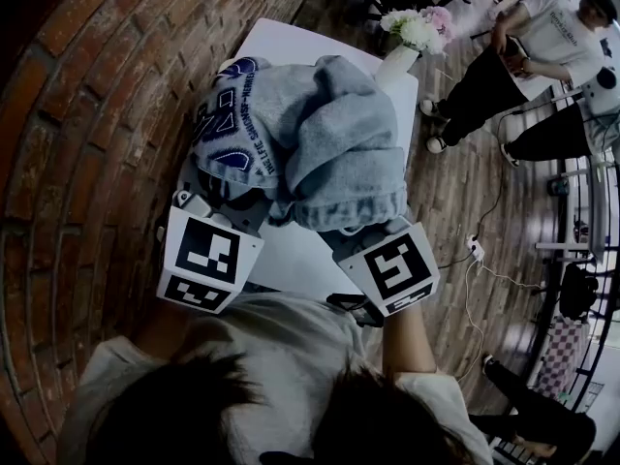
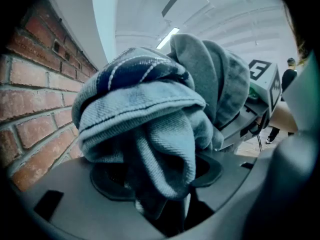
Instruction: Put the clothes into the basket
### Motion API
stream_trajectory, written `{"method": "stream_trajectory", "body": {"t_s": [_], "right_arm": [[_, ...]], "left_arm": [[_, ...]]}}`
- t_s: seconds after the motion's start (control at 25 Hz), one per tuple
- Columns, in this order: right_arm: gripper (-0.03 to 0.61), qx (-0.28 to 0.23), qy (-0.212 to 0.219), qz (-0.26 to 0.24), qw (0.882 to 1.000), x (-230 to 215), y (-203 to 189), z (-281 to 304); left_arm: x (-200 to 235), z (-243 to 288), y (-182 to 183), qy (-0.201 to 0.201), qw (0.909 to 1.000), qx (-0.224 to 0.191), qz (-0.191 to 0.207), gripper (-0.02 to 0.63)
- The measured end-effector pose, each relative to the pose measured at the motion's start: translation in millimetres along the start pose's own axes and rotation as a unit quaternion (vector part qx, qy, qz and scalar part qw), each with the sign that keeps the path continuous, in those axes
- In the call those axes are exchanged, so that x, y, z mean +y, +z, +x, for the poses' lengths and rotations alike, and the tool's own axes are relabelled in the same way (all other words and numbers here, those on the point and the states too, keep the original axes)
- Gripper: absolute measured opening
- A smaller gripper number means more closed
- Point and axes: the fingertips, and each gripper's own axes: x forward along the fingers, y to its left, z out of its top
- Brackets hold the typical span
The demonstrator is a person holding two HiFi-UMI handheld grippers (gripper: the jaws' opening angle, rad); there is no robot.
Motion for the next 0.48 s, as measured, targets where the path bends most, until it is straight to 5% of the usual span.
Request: {"method": "stream_trajectory", "body": {"t_s": [0.48], "right_arm": [[0.307,-0.018,-0.019,0.006,1.0,-28.6,1.8,24.4]], "left_arm": [[24.2,27.5,8.2,0.017,0.9998,0.001,0.009,0.27]]}}
